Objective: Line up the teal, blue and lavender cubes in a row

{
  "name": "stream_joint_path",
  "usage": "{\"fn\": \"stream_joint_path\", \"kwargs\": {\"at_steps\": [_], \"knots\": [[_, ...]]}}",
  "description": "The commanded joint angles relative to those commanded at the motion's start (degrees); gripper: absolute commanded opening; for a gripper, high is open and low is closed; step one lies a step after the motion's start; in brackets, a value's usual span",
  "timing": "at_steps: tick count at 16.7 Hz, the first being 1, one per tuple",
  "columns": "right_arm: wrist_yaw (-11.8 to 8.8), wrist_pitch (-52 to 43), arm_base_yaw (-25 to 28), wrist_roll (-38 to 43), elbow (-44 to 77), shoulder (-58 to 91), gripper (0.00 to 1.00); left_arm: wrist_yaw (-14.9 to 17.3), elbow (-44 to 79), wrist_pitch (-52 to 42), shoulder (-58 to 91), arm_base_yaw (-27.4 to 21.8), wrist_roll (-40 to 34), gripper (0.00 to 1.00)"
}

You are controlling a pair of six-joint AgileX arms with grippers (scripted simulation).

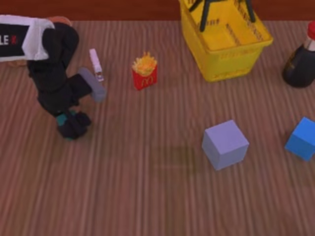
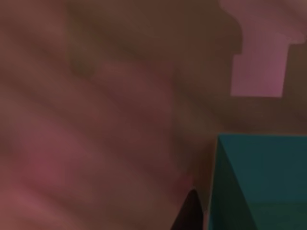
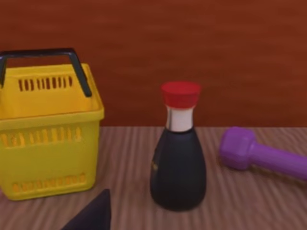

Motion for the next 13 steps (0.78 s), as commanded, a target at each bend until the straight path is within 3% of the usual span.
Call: {"fn": "stream_joint_path", "kwargs": {"at_steps": [2,13], "knots": [[0.0,0.0,0.0,0.0,0.0,0.0,1.0,0.0,0.0,0.0,0.0,0.0,0.0,0.0],[0.0,0.0,0.0,0.0,0.0,0.0,1.0,0.9,2.1,-3.8,-2.9,0.0,-0.5,0.0]]}}
